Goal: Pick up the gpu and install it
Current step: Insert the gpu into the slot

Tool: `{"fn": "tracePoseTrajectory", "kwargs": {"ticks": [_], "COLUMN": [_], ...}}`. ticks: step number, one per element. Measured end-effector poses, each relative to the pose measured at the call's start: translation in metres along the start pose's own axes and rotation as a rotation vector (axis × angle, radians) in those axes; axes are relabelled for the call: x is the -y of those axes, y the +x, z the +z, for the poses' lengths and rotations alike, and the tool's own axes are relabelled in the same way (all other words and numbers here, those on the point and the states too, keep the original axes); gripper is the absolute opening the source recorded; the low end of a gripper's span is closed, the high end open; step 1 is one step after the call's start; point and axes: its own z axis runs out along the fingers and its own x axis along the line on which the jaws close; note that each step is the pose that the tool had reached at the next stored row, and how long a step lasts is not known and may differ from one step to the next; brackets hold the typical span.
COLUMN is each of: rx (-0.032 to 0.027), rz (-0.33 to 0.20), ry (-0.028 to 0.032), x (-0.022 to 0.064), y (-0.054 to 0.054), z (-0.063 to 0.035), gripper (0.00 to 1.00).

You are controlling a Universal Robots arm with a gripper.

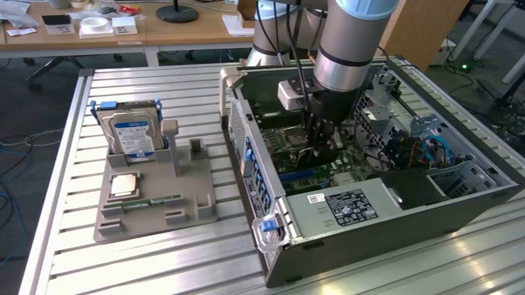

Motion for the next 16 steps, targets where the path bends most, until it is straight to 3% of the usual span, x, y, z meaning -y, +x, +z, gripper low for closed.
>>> {"fn": "tracePoseTrajectory", "kwargs": {"ticks": [16], "rx": [0.0001], "rz": [0.0], "ry": [0.0001], "x": [-0.0052], "y": [-0.0007], "z": [0.0076], "gripper": [0.26]}}
